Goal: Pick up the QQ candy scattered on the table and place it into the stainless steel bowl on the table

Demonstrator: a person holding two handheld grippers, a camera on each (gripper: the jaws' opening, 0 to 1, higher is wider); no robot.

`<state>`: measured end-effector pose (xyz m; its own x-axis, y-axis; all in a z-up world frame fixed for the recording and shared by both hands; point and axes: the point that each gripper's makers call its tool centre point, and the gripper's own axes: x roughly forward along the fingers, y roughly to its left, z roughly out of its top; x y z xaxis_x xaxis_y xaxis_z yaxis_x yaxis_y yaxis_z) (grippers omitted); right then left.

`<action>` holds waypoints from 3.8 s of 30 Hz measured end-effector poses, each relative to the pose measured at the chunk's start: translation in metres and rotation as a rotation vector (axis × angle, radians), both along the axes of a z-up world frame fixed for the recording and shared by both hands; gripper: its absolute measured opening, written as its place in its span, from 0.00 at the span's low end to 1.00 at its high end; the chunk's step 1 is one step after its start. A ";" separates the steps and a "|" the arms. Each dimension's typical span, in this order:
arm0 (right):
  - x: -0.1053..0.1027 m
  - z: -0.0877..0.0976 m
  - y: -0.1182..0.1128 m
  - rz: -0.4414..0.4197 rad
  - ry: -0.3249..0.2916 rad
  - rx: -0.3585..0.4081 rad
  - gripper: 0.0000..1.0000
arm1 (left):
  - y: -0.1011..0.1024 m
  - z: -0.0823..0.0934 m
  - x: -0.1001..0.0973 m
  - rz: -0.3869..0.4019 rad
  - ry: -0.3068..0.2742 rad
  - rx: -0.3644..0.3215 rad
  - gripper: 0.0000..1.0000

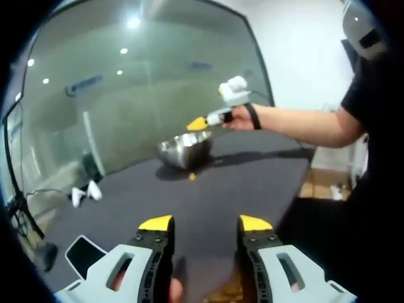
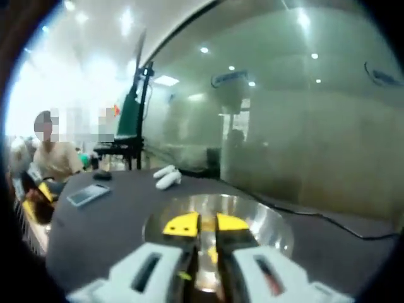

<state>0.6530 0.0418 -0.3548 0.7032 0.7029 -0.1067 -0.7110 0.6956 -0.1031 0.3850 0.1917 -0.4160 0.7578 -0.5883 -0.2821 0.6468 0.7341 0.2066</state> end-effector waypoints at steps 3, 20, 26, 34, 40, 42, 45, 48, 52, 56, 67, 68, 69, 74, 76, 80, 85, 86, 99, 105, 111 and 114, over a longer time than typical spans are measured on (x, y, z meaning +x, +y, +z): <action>0.001 -0.001 0.000 -0.002 0.005 0.002 0.09 | 0.000 -0.001 0.001 -0.002 0.002 0.000 0.41; 0.002 -0.015 0.007 0.014 0.020 -0.016 0.12 | 0.002 -0.003 0.003 -0.001 0.008 -0.006 0.41; -0.001 -0.018 0.009 0.023 0.027 -0.021 0.14 | 0.002 -0.003 0.002 -0.003 0.007 -0.006 0.41; -0.002 -0.020 0.009 0.023 0.029 -0.027 0.14 | 0.001 -0.003 0.002 -0.003 0.007 -0.009 0.41; -0.008 -0.024 0.011 0.028 0.035 -0.029 0.14 | 0.002 -0.004 0.002 -0.003 0.008 -0.006 0.41; -0.013 -0.024 0.013 0.031 0.033 -0.030 0.14 | 0.001 -0.003 0.001 -0.004 0.008 -0.006 0.41; -0.017 -0.022 0.013 0.034 0.033 -0.026 0.14 | 0.001 -0.003 0.001 -0.005 0.007 -0.005 0.41; -0.020 -0.022 0.013 0.036 0.032 -0.025 0.14 | 0.001 -0.002 0.001 -0.004 0.006 -0.005 0.41; -0.025 -0.022 0.014 0.048 0.027 -0.030 0.14 | 0.001 -0.002 0.001 -0.004 0.003 -0.004 0.41; -0.031 -0.019 0.011 0.057 0.023 -0.013 0.14 | 0.000 -0.002 0.001 -0.006 0.004 -0.002 0.41; -0.061 -0.019 0.002 0.092 0.003 -0.035 0.14 | -0.002 -0.001 0.001 -0.015 0.002 -0.001 0.41; -0.065 -0.020 0.000 0.095 0.002 -0.034 0.14 | -0.002 -0.001 0.001 -0.015 0.002 -0.001 0.41; -0.068 -0.022 -0.002 0.097 0.001 -0.035 0.14 | -0.002 -0.001 0.001 -0.015 0.001 -0.001 0.41; -0.079 -0.030 -0.012 0.097 0.011 -0.038 0.14 | -0.002 -0.002 0.001 -0.015 0.003 0.000 0.41; -0.085 -0.034 -0.015 0.097 0.018 -0.035 0.14 | -0.002 -0.002 0.001 -0.016 0.003 0.004 0.41; -0.093 -0.039 -0.019 0.110 0.011 -0.050 0.14 | -0.005 0.000 0.002 -0.021 -0.001 0.001 0.41; -0.099 -0.048 -0.020 0.128 0.017 -0.063 0.15 | -0.008 0.001 0.001 -0.028 -0.006 0.001 0.41; -0.101 -0.051 -0.020 0.128 0.018 -0.068 0.15 | -0.008 0.001 0.001 -0.028 -0.008 -0.002 0.41; -0.093 -0.066 -0.012 0.151 0.003 -0.106 0.16 | -0.009 0.009 0.003 -0.019 -0.027 -0.020 0.41; -0.083 -0.078 0.000 0.166 0.050 -0.097 0.16 | -0.013 0.006 0.002 -0.028 -0.021 -0.010 0.41; -0.079 -0.095 0.023 0.197 0.103 -0.120 0.16 | -0.013 0.008 0.002 -0.030 -0.024 -0.010 0.41; -0.076 -0.104 0.036 0.210 0.114 -0.145 0.17 | -0.013 0.009 0.003 -0.027 -0.028 -0.013 0.41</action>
<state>0.5768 0.0780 -0.4590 0.5218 0.8033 -0.2871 -0.8505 0.5159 -0.1024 0.3877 0.1791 -0.4066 0.7492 -0.6121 -0.2529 0.6604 0.7193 0.2156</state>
